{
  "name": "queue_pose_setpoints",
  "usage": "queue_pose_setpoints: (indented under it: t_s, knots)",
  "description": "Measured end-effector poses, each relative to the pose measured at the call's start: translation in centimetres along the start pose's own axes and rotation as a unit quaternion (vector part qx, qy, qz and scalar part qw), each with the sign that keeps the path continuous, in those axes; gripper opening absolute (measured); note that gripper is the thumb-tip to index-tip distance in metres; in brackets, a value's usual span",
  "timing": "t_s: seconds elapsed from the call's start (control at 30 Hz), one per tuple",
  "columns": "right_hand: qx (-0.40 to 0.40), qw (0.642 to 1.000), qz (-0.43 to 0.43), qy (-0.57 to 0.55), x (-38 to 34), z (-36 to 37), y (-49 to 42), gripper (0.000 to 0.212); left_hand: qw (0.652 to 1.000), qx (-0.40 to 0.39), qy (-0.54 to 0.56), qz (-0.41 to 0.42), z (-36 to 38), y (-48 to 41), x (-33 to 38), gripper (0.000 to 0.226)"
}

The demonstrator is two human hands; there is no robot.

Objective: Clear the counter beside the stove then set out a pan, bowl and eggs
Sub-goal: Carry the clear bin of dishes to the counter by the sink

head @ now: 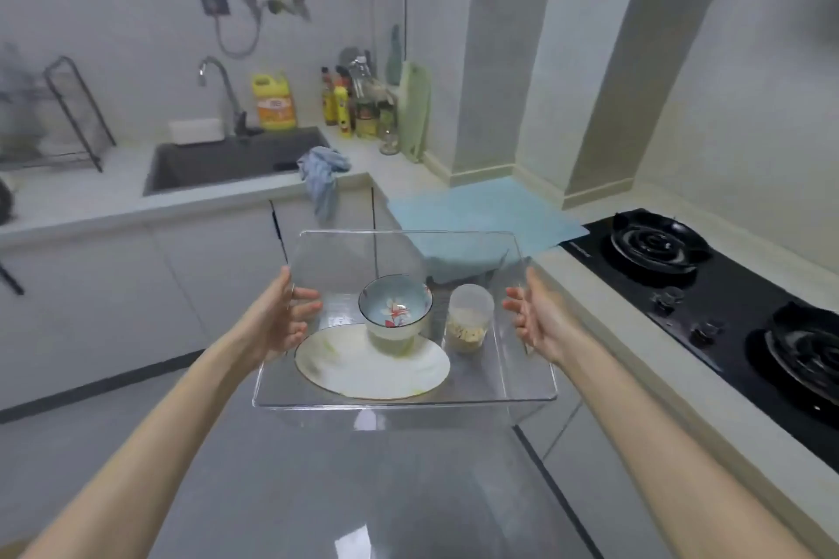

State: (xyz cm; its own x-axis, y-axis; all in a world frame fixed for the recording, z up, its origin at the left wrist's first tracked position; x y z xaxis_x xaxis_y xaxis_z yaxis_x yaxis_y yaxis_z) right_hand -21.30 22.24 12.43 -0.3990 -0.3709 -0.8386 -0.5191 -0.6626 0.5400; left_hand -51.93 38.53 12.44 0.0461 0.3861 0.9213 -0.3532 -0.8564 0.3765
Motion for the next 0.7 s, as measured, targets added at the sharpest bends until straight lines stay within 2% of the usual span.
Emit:
queue_pose_setpoints:
  t_s: [0.23,0.47,0.7]
  knots:
    - [-0.097,0.992,0.012,0.080,-1.4,18.8,-3.0,0.047,0.991,0.127,0.051,0.017,-16.2,0.5,2.0,0.055]
    - [-0.183,0.973,0.015,0.140,-1.9,33.3,-5.9,0.046,0.970,0.225,0.093,0.020,-26.8,0.0,2.3,0.056]
    - [-0.252,0.950,0.033,0.182,-2.9,47.6,-12.6,0.046,0.946,0.296,0.128,0.016,-35.8,-4.9,3.8,0.056]
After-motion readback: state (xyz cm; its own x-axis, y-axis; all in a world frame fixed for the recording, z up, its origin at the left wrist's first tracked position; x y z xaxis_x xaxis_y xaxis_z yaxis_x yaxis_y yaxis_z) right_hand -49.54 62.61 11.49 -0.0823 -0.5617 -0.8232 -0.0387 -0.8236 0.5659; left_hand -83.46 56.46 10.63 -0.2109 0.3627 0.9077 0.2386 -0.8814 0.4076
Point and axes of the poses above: each hand's wrist, its own y-axis away from the middle knuckle, its own z-axis out of the palm, x = y × z, the point moved 3 cm from there along -y, towards the middle knuckle, and after that the axes turned 7 degrees about z, right-handed, at the moved point
